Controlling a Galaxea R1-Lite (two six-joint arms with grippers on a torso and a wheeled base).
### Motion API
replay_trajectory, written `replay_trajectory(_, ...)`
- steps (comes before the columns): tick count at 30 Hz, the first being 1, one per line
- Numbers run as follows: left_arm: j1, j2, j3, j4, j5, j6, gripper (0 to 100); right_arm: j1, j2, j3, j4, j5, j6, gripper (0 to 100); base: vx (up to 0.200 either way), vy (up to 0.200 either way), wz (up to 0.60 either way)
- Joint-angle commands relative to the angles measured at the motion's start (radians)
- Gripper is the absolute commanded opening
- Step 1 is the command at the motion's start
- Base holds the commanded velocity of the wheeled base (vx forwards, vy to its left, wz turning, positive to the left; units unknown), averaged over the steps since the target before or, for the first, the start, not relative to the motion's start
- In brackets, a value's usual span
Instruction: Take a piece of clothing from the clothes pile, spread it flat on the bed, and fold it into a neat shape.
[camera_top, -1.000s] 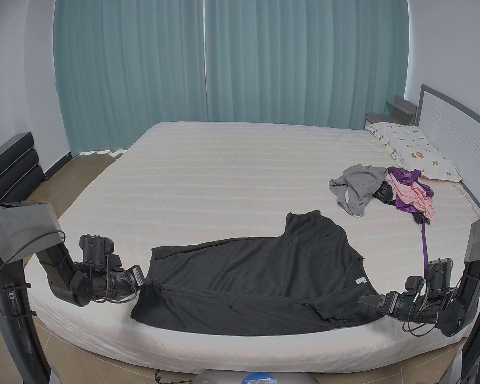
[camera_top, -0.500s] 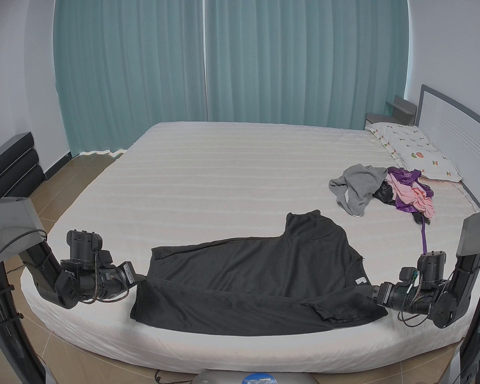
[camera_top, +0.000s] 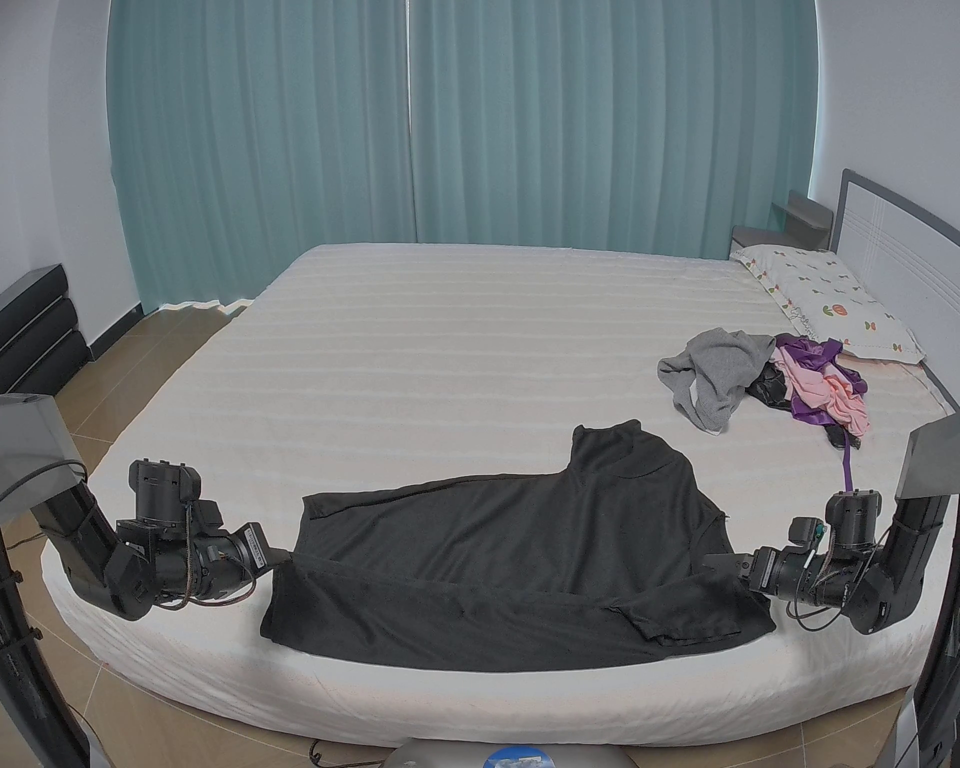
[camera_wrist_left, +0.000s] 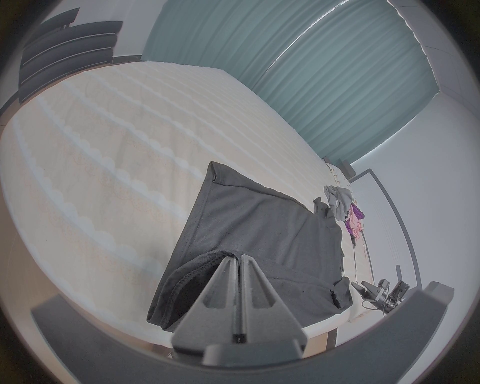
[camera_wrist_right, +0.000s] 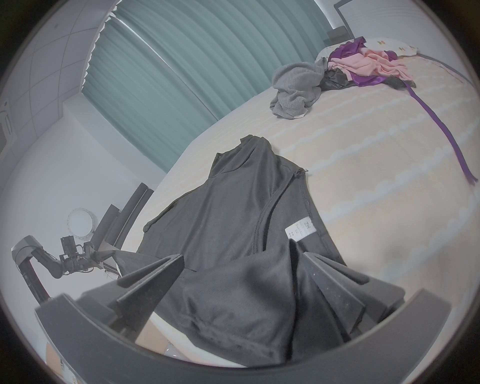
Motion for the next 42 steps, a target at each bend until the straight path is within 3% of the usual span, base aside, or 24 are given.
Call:
replay_trajectory(1,0.0,-0.014,0.004,-0.002,-0.001,0.0,0,0.002,0.052,-0.053,0.002,0.007,-0.02,100,0.0,0.0,0.0)
replay_trajectory(18,0.0,-0.011,0.002,0.0,-0.001,0.0,0,-0.006,0.141,-0.112,0.002,0.021,-0.087,100,0.0,0.0,0.0)
replay_trajectory(19,0.0,-0.011,0.004,0.0,-0.001,0.0,0,-0.006,0.143,-0.114,0.002,0.021,-0.089,0,0.0,0.0,0.0)
replay_trajectory(27,0.0,-0.008,0.002,0.0,-0.001,0.0,0,-0.027,0.161,-0.105,-0.008,0.02,-0.162,0,0.0,0.0,0.0)
replay_trajectory(32,0.002,-0.01,0.004,0.0,-0.001,0.0,0,-0.049,0.138,-0.099,-0.015,0.027,-0.161,0,0.0,0.0,0.0)
replay_trajectory(42,0.019,-0.033,0.033,0.0,0.002,0.006,0,-0.106,-0.029,0.069,-0.069,0.146,-0.136,0,0.0,0.0,0.0)
